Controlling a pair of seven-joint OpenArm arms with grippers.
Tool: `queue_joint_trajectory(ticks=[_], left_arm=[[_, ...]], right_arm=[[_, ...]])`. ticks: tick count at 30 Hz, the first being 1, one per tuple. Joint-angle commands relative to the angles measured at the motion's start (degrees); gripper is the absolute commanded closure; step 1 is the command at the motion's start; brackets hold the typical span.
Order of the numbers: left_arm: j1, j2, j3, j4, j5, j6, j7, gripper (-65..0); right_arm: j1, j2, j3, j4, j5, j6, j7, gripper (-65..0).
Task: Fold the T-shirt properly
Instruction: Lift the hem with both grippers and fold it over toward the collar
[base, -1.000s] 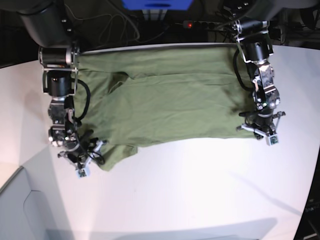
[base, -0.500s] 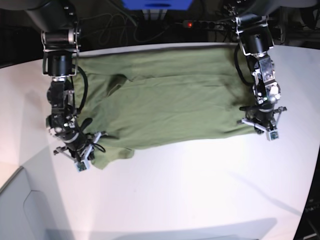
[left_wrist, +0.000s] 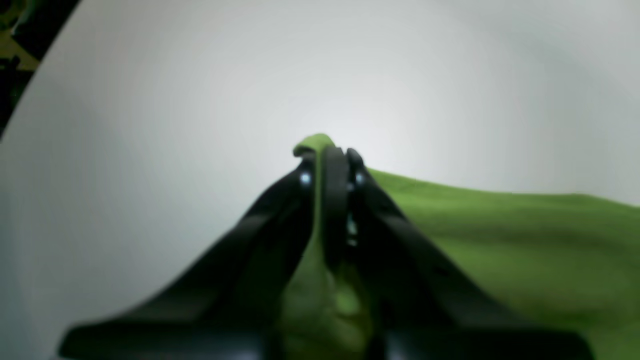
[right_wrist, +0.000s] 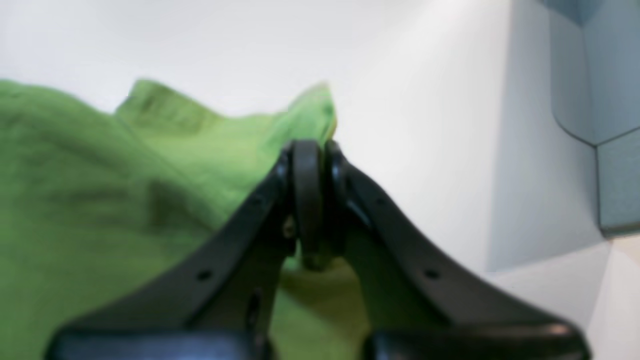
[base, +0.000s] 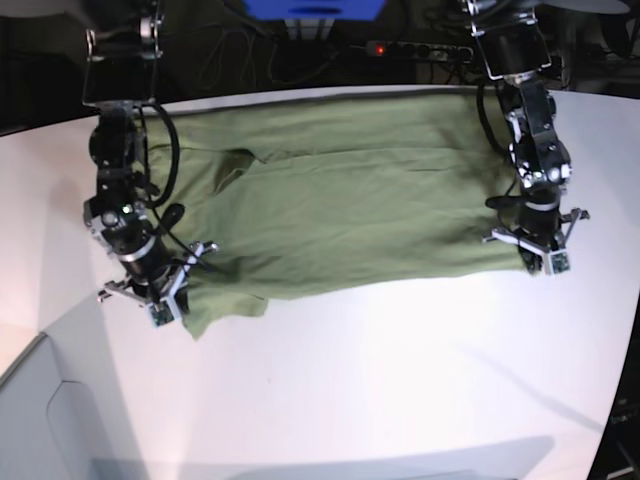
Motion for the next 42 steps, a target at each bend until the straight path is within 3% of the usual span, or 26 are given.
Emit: queue_joint_trajectory(ticks=[1,10,18,27,42], left_arm=[[0.09,-0.76,-0.24,1.61,-0.11,0.3,-1.16,0.0],[4.66,-0.67,-0.33,3.45,-0.2,0.38,-1.78,0.0],[7.21,-0.67,-0.41,4.77,-0.2,0.3,-1.87,0.0],[10.2,-1.02,-0.41,7.15,-0.2,0.3,-1.95,0.0],[13.1,-1.19,-0.5,8.73,-0.2,0.3,-1.95,0.0]], right_arm=[[0.09,0.44,0.25,1.84,0.11,0.72,0.85,-0.1],[-6.68,1.23,1.4,6.41,0.11,0.72,1.29,-0.1],[-8.61,2.72,1.57,6.32,0.11,0.72,1.47,-0.1],[-9.31,2.63,5.44,5.0,0.11,0.81,1.47,-0.1],[-12.92,2.72,5.53,5.09,0.19,0.81,1.47,-0.1]])
